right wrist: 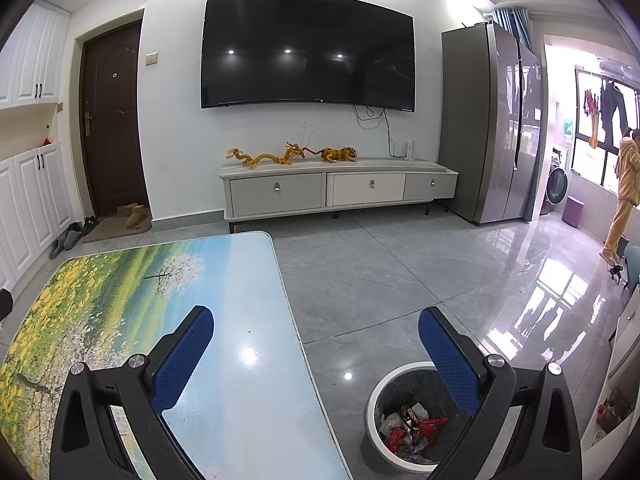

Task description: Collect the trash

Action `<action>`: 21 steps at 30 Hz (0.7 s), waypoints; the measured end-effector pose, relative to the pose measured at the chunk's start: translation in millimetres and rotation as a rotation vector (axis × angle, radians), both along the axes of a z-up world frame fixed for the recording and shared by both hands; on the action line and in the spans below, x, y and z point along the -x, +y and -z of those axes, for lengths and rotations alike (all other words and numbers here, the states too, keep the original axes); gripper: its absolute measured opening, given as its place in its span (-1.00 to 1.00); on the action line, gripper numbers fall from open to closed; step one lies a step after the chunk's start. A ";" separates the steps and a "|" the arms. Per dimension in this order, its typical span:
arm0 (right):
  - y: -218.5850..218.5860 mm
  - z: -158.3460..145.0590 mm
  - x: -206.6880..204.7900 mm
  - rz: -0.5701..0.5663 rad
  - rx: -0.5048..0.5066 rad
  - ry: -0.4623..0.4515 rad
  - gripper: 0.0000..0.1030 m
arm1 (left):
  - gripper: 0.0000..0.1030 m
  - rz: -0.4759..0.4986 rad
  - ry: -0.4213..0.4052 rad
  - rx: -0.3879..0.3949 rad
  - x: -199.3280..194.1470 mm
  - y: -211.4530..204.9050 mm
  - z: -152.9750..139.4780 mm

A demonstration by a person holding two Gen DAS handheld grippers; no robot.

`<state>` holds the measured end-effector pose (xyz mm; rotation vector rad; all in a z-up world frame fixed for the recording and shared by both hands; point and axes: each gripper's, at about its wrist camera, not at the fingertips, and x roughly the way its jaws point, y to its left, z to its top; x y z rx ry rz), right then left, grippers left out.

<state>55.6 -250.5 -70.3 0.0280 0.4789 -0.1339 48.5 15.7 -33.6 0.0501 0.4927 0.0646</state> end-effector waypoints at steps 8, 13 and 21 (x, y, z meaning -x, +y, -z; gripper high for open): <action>7.0 -2.1 0.8 -0.012 0.009 -0.004 1.00 | 1.00 0.001 0.006 0.004 -0.4 1.4 0.8; 9.3 -2.3 1.3 -0.015 0.010 -0.009 1.00 | 1.00 -0.010 0.002 0.013 -2.2 3.8 0.2; 6.6 -2.9 1.1 -0.010 0.011 -0.011 1.00 | 1.00 -0.014 -0.004 0.014 0.1 4.4 0.2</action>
